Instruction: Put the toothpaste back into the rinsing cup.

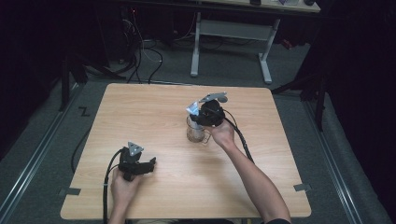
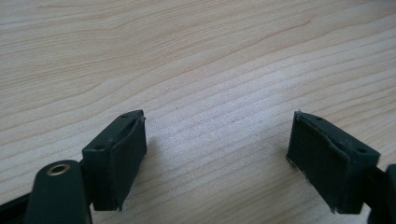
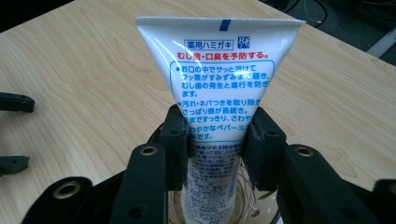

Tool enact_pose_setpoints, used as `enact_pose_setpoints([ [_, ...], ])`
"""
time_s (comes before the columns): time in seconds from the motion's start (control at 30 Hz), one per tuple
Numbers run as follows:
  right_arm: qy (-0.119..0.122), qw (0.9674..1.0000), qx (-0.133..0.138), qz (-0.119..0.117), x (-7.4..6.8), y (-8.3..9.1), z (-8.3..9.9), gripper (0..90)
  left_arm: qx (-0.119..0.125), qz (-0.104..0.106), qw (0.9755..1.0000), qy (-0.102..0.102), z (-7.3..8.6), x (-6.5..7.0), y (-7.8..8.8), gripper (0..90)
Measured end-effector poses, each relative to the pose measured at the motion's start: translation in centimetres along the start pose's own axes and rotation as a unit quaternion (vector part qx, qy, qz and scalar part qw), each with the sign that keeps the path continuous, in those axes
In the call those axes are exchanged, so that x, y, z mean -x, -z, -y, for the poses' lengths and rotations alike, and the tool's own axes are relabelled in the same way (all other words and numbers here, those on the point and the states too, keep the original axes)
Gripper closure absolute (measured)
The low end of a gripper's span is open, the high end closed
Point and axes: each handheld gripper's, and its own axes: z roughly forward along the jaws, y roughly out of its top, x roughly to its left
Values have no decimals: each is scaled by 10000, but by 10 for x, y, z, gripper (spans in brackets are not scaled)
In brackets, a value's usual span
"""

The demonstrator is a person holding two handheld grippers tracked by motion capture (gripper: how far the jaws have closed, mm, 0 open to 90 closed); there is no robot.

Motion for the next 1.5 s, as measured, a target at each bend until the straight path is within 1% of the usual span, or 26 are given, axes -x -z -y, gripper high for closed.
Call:
enact_pose_setpoints([
  [0.37, -3, 10000, -27, -14, 0, 0, 4, 642, 1, -2, 10000, -2, 0, 0, 0, 196],
  [0.7, 129, 9999, -107, 21, -3, 0, 6, 639, 0, -2, 10000, -3, 0, 0, 0, 196],
  [0.87, 98, 9999, -125, 8, -2, -1, 9, 638, -6, 1, 10000, -2, 0, 0, 0, 196],
  [1.0, 110, 9999, -83, 4, -1, 0, 11, 638, -2, -1, 10000, -1, 0, 0, 0, 196],
  [1.2, 27, 10000, -53, -32, 1, 3, 15, 636, 1, -3, 10000, -3, 0, 0, 0, 196],
  [1.5, 138, 9999, -62, -17, -1, 8, 20, 630, 2, -5, 10000, -2, 0, 0, 0, 196],
])
